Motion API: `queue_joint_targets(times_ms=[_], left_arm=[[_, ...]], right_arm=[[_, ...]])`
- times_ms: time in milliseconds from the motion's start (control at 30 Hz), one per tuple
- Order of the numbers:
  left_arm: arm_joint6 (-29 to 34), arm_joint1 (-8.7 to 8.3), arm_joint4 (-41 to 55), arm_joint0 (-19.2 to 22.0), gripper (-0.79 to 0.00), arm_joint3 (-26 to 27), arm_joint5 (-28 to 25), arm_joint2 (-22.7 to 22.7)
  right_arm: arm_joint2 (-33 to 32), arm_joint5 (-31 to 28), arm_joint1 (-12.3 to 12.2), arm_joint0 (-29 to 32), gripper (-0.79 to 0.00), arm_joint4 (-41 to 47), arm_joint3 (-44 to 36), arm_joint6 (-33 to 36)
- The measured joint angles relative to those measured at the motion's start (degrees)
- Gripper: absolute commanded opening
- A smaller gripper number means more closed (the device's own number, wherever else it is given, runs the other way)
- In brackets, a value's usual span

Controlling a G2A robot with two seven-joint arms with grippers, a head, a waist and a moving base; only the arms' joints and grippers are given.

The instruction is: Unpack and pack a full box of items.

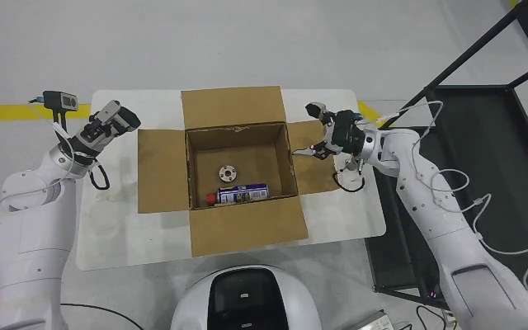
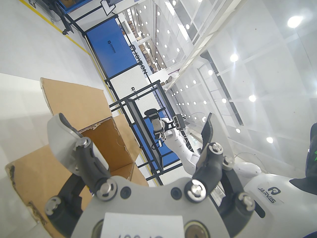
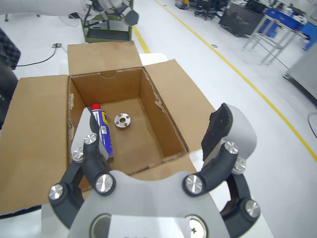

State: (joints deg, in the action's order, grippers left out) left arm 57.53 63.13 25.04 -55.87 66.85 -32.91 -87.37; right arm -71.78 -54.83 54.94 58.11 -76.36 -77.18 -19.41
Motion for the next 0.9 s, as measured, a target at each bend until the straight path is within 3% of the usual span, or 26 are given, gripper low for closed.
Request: queue_joint_targets(times_ms=[133, 233, 700, 900], left_arm=[[0.00, 0.00, 0.00, 0.00, 0.000, 0.00, 0.00, 0.00], [0.00, 0.00, 0.00, 0.00, 0.000, 0.00, 0.00, 0.00], [0.00, 0.00, 0.00, 0.00, 0.000, 0.00, 0.00, 0.00], [0.00, 0.00, 0.00, 0.00, 0.000, 0.00, 0.00, 0.00]], right_arm=[[-9.76, 2.32, -1.71, 10.13, 0.000, 6.83, -4.44, 4.72], [-13.70, 3.91, -2.25, 14.33, 0.000, 11.35, -7.54, 9.06], [-13.90, 4.07, -2.24, 14.40, 0.000, 11.37, -7.50, 9.29], [-18.50, 6.13, -2.83, 16.37, 0.000, 13.24, 0.11, 10.03]])
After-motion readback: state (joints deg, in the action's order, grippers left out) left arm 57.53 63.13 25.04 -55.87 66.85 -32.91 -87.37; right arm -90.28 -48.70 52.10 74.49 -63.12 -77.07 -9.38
